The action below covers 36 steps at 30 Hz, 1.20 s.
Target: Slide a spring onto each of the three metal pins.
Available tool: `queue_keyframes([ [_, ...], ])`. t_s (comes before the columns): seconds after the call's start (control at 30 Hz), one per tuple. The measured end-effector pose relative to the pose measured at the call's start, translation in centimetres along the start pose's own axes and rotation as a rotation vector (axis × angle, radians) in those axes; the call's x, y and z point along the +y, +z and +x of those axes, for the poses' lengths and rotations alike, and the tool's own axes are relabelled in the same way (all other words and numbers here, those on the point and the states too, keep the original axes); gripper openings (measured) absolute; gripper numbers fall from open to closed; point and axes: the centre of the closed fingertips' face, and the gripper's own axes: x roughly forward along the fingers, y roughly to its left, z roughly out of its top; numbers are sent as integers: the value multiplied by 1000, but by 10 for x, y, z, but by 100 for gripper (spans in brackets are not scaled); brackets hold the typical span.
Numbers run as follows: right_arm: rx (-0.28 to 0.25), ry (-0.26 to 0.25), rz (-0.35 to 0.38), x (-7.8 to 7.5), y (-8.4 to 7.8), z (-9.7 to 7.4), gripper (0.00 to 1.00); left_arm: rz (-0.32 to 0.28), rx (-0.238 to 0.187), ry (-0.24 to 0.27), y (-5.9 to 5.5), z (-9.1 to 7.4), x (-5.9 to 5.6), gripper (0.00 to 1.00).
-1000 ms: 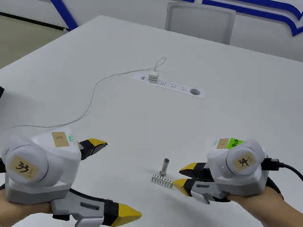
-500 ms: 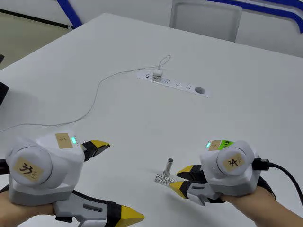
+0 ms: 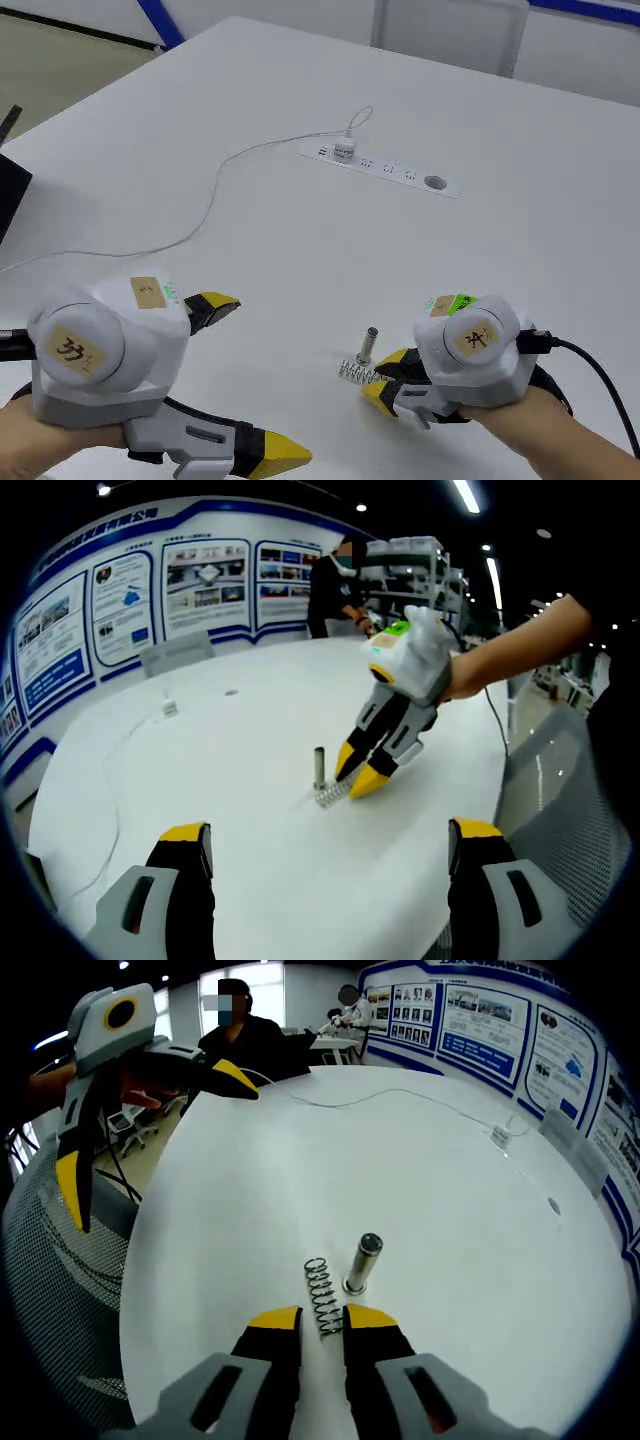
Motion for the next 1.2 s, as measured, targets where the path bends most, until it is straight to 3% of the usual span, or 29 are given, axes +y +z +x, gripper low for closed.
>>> queue_keyframes([
  [0.17,27,16,4,4,-7,3,15,-11,-6,0,0,0,2,100],
  [0.2,4,18,19,4,-3,4,14,-10,-4,0,-1,0,2,100],
  [0.4,7,29,10,7,-4,3,11,-9,-4,-4,0,1,1,100],
  [0.47,9,-8,-18,4,-3,1,11,-6,-1,-7,1,1,1,100],
  [0.63,1,-6,-12,10,-1,-1,10,-3,-21,0,7,-1,2,100],
  [0.9,-46,-22,-31,12,12,-26,10,18,-18,-2,10,0,0,95],
  [1.1,-65,-32,-91,16,19,-45,10,47,-73,-18,31,5,-8,88],
  [1.2,-71,-53,-153,16,22,-55,10,82,-70,-34,35,7,-12,82],
])
